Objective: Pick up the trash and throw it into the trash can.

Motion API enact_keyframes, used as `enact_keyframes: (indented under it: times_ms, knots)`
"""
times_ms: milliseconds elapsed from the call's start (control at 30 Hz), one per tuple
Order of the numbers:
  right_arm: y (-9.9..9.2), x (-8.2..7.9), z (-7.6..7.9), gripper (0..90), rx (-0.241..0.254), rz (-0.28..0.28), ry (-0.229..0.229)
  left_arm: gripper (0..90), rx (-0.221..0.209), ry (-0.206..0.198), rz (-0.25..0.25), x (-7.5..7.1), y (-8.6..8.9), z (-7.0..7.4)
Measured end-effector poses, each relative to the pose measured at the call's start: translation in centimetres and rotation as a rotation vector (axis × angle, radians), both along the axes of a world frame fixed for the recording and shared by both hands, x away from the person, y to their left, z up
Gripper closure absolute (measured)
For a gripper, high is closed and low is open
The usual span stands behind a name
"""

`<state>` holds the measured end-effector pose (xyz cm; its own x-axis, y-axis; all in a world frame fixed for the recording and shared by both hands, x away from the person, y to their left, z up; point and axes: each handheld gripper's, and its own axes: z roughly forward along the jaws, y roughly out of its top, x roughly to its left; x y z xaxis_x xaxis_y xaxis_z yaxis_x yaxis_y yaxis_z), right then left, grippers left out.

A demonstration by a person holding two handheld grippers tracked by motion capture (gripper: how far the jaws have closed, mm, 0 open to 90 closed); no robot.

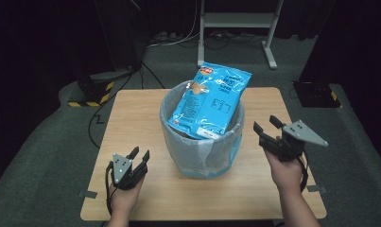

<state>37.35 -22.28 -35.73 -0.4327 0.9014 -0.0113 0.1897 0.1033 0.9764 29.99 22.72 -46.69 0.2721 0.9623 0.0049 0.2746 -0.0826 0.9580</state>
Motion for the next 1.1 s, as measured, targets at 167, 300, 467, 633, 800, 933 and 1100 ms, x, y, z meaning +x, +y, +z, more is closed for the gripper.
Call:
enact_keyframes:
  times_ms: [167,300,467,633,800,933,1100]
  knots:
    - [1.1,5.7,0.6,57.6,0.008,-0.036,0.046,54.9,-0.010,0.050,-0.015,-0.2,0.5,-2.6]
    - [1.7,9.7,1.7,61.2,0.031,-0.044,0.051,54.6,0.000,0.060,-0.035,-0.3,0.6,-3.1]
    - [3.0,11.4,4.2,62.3,0.037,0.006,-0.004,54.6,-0.012,0.064,-0.029,-0.4,1.1,-3.4]
    - [4.7,8.1,7.1,61.9,0.049,0.089,-0.134,54.6,-0.022,0.065,-0.019,-0.5,1.5,-3.6]
    - [6.2,4.5,8.4,60.2,0.024,0.142,-0.205,54.6,-0.024,0.056,-0.027,-0.7,1.3,-3.4]
    - [6.3,2.2,8.9,58.8,0.051,0.174,-0.212,54.6,-0.022,0.053,-0.039,-0.7,1.0,-3.4]
    - [5.9,-1.2,7.9,57.0,0.028,0.168,-0.218,54.6,-0.021,0.064,-0.055,-0.4,0.5,-3.6]
